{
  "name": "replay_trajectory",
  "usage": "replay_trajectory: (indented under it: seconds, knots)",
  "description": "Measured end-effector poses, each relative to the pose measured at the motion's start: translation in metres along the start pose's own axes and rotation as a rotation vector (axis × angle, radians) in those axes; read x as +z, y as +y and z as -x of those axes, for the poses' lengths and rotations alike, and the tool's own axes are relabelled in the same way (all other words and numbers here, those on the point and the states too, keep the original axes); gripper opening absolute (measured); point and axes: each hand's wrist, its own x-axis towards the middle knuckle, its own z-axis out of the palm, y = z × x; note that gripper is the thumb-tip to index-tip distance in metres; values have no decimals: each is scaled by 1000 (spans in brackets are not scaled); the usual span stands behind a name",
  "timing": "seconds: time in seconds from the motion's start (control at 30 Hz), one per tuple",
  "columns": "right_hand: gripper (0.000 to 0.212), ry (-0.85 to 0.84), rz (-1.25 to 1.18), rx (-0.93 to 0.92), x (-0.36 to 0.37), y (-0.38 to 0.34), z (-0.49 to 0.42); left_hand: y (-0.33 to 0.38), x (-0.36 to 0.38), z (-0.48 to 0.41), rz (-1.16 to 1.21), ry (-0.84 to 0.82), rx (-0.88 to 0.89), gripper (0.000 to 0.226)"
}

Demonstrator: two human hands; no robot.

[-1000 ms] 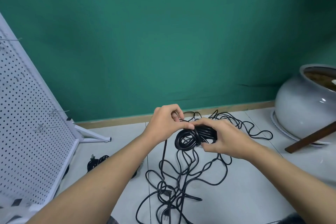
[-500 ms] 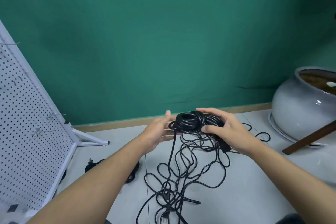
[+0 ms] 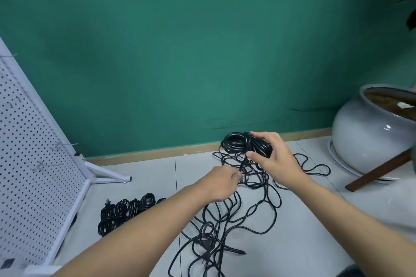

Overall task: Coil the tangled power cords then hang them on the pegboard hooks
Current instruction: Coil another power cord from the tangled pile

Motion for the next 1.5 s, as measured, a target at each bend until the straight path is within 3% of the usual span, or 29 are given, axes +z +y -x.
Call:
replay_trajectory:
  seconds: [0.17,0.37,0.53,0.7,0.87,0.97,1.1,1.33,1.5]
  knots:
    - [53,3,225,-72,4,10,-2,23,-12,9,-101,61,149,35]
    - [55,-122,303,-168,0,7,-8,8,-40,14,-128,239,284,29]
    - [47,-497,161,-90,-8,-11,5,-9,-54,14,-98,414,444,9]
    - [46,-493,-77,-21,-7,-30,14,-9,-66,15,171,561,379,9]
    - [29,-533,-18,-61,-5,-39,21,-10,-54,12,215,469,297,16]
    - [30,-520,-163,-6,-11,-36,18,-16,-58,11,257,467,243,18]
    - [21,-485,-310,29,-17,-41,16,-18,-58,11,491,328,198,14]
    - [49,-263,-399,46,-19,-32,13,-48,-37,8,628,76,-90,29]
    - [62,-152,-651,114,-10,-20,5,-48,-16,5,503,67,-88,28]
